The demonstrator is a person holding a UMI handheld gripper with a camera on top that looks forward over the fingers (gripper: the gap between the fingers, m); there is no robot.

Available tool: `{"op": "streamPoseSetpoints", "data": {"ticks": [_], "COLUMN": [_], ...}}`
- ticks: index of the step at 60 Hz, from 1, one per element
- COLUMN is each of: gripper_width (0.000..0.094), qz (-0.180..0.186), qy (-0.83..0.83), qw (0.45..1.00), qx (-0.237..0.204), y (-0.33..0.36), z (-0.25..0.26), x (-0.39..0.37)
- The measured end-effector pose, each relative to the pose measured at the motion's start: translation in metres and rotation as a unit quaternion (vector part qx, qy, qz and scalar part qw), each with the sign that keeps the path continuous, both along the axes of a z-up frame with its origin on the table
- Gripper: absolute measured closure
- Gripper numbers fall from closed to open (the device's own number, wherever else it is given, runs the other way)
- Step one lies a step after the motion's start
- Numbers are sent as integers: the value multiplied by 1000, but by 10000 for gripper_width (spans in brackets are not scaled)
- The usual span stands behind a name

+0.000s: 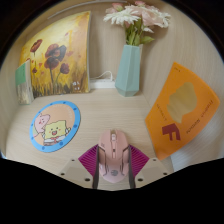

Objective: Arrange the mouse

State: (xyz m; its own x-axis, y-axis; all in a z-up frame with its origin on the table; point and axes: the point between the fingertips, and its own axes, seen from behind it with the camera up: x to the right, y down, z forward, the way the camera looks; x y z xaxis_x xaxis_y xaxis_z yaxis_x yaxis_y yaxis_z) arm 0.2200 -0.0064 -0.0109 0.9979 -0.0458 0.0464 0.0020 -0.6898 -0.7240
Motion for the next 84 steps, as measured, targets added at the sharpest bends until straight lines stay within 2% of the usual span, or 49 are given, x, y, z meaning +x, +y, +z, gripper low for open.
{"op": "streamPoseSetpoints", "data": {"ticks": [5,9,14,21,26,32,35,40,45,53,63,75,80,84], "gripper_width": [554,554,554,553,554,553,553,556,558,557,558,555,549,492], "qz": [-10,-4,-14,-32,-31,-20,-9,10,28,22,25,15,17,10], "qy": [0,-13,-11,-5,3,9,8,1,11,10,25,21,12,16], "qw": [1000,1000,999,995,989,984,984,985,989,997,999,999,1000,1000], "qx": [-22,-10,27,99,144,176,179,171,147,69,14,-23,-8,-7], "y": [0,9,31,65,83,98,103,110,115,114,105,93,96,97], "z": [4,28,82,179,238,280,287,272,229,139,56,3,3,4], "x": [-1,-7,-16,-34,-59,-96,-118,-152,-181,-195,-209,-210,-208,-209]}}
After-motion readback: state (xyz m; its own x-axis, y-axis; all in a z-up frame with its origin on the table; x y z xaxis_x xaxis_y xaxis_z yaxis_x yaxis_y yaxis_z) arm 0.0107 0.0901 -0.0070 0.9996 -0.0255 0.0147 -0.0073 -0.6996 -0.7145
